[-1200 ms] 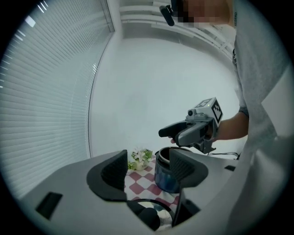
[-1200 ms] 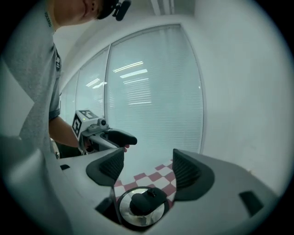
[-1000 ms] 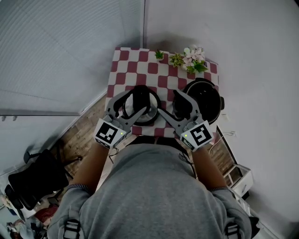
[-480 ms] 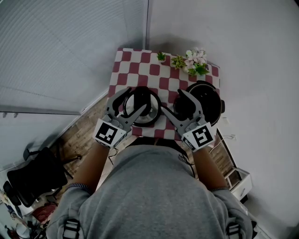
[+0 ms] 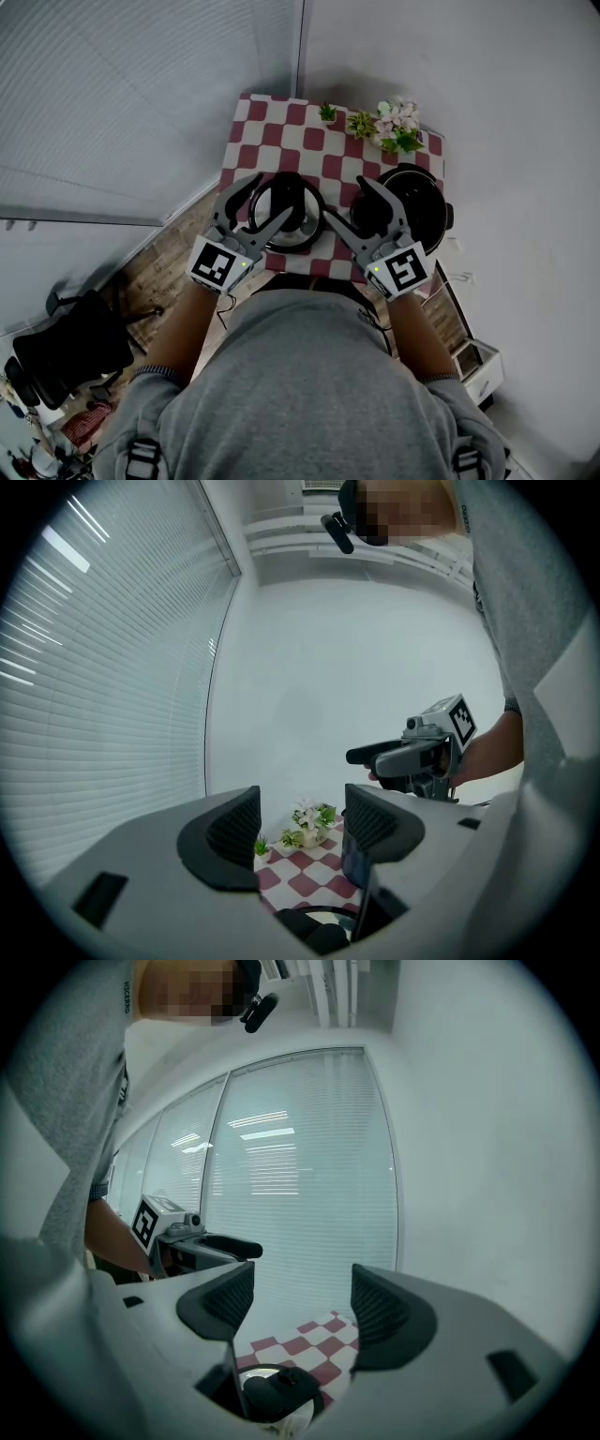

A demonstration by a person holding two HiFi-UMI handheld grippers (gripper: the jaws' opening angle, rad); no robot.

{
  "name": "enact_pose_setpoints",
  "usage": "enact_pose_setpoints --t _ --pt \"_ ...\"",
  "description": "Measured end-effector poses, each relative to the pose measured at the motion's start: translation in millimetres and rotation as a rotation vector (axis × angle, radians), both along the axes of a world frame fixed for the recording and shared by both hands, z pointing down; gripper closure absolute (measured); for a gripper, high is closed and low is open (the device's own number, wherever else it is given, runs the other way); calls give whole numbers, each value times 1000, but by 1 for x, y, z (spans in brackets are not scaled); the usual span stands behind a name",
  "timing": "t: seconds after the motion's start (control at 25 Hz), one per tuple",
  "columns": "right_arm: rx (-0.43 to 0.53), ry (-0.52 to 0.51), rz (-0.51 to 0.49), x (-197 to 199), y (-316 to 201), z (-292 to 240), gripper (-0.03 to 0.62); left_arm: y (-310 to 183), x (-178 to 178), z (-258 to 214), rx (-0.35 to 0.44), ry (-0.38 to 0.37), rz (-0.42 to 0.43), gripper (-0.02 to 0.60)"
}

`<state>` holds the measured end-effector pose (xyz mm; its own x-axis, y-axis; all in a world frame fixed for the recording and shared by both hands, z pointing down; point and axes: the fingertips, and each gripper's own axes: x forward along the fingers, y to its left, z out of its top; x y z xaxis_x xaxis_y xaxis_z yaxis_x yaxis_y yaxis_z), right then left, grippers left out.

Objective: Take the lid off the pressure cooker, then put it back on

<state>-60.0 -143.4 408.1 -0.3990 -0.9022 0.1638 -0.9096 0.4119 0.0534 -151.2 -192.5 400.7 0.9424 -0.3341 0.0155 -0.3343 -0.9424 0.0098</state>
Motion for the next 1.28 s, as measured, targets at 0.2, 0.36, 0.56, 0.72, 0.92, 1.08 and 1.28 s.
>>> enact_pose_setpoints --t 0.2,0.36,0.56,0.72,0.92,1.08,1.28 --pt "-18 -11 -8 -2 -4 8 255 -5 -3 5 -9 -13 -15 272" --pt "-67 2 -56 -8 -7 22 252 -7 -3 15 -1 -43 -6 272" --pt "-175 45 -140 -23 -13 46 247 -6 2 52 -37 -193 78 272" --pt "-264 99 -210 -36 -18 69 243 -7 2 76 -37 -288 116 272" --pt "-331 119 -276 -51 -23 89 240 -6 3 101 -17 -388 168 272" --pt "-387 132 -319 -58 -26 108 238 -7 5 123 -9 -458 204 272" --pt "-467 186 -381 -68 -28 135 235 -7 11 146 23 -554 267 272"
